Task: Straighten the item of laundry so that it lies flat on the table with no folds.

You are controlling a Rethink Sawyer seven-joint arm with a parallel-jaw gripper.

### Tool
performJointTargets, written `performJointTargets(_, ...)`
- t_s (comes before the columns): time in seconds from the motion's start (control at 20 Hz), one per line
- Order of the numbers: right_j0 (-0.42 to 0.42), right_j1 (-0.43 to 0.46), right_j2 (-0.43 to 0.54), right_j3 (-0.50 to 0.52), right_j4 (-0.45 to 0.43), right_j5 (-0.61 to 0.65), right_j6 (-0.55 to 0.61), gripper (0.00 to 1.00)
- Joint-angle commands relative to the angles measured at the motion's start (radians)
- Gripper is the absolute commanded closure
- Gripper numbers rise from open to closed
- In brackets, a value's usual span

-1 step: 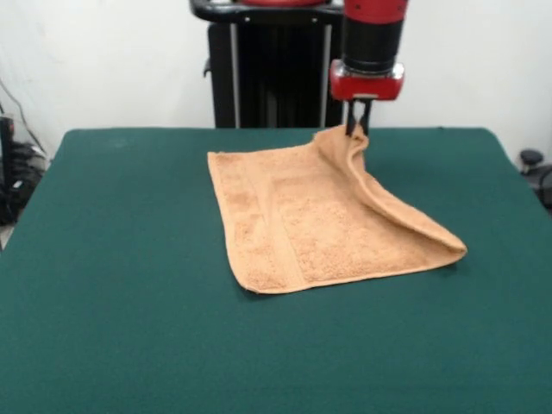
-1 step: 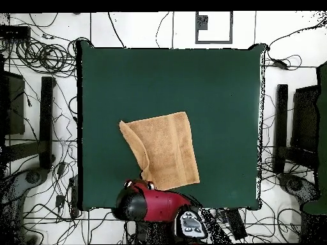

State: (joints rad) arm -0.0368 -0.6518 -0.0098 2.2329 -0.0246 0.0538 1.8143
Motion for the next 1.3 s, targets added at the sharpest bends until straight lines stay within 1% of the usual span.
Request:
performJointTargets(0.05, 0.109, -0.015, 0.053, 0.137, 0.159, -0.063, 0.391, 1.0)
performJointTargets(0.25, 0.107, 0.005, 0.075, 0.171, 0.165, -0.119, 0.401, 1.0)
performJointTargets(0.4, 0.104, -0.017, 0.096, 0.186, 0.153, -0.103, 0.39, 1.0)
performJointTargets(0.7, 0.127, -0.099, 0.121, 0.232, 0.155, -0.068, 0.41, 1.0)
performJointTargets(0.75, 0.125, -0.102, 0.127, 0.234, 0.151, -0.072, 0.409, 1.0)
performJointTargets(0.85, 0.103, -0.083, 0.159, 0.234, 0.132, -0.103, 0.405, 1.0)
performJointTargets(1.0, 0.11, -0.038, 0.16, 0.212, 0.117, -0.147, 0.393, 1.0)
performJointTargets(1.2, 0.095, 0.095, 0.176, 0.152, 0.066, -0.274, 0.372, 1.0)
performJointTargets(1.3, 0.096, 0.129, 0.173, 0.131, 0.057, -0.298, 0.363, 1.0)
